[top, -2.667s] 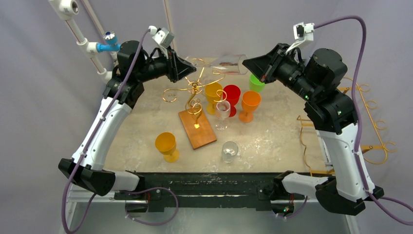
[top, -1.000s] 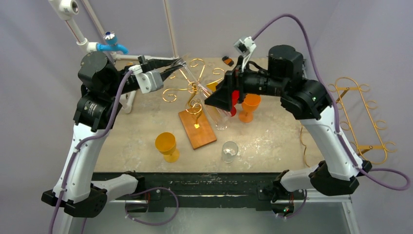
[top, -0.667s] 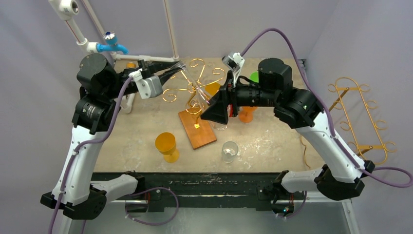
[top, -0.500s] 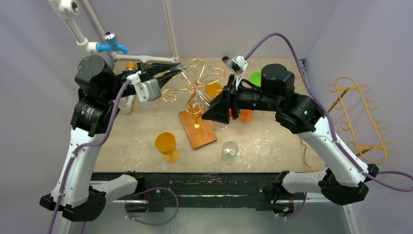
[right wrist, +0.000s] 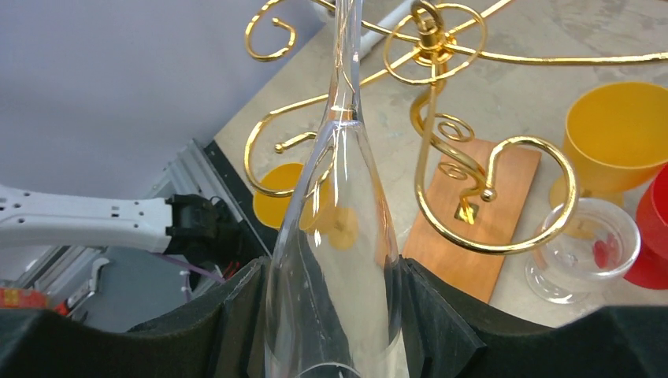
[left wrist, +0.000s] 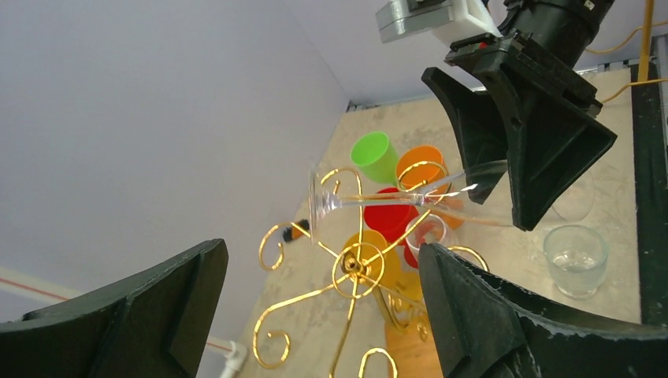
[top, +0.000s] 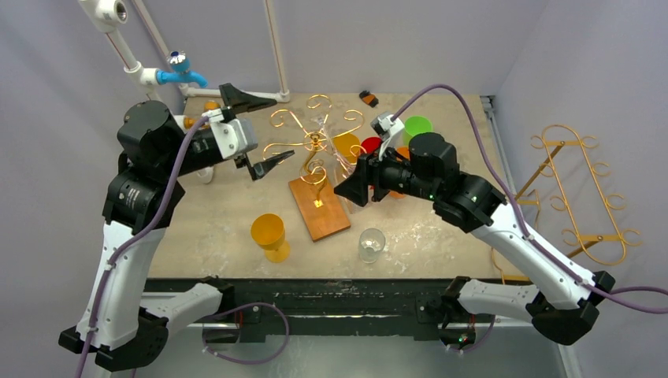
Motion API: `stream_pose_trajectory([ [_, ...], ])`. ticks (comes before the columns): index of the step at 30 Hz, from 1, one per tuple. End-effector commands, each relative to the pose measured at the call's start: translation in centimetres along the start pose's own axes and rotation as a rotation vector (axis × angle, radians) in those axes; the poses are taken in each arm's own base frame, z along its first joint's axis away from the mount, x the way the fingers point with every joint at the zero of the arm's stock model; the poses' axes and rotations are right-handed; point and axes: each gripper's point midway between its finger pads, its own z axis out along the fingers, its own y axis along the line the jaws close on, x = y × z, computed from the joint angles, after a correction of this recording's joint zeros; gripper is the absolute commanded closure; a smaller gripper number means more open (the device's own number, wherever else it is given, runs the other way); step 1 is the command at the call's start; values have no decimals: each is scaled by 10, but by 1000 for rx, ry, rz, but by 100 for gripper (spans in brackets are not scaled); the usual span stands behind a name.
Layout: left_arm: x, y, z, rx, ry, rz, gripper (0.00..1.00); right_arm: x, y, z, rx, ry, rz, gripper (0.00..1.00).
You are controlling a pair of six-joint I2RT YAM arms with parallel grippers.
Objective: Place the wine glass upside down on the wine glass rack
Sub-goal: Turn the wine glass upside down at the wine rack.
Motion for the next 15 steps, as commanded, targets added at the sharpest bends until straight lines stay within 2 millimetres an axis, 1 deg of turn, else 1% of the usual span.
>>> stream_pose_trajectory([
  [1,22,-8,-18,-76,137,-193,0,-18,-6,1,57,-129,1,100],
  [4,36,-14,-25,-110,190,-258,0,-10,-12,5,90,-144,-2,100],
  [7,55,-18,-29,-136,260,-318,2,-3,-17,9,121,-156,-12,100],
  [12,90,-23,-31,-171,381,-415,9,12,-23,18,154,-178,-24,100],
  [15,105,-22,-34,-206,433,-433,12,21,-24,24,166,-187,-39,100],
])
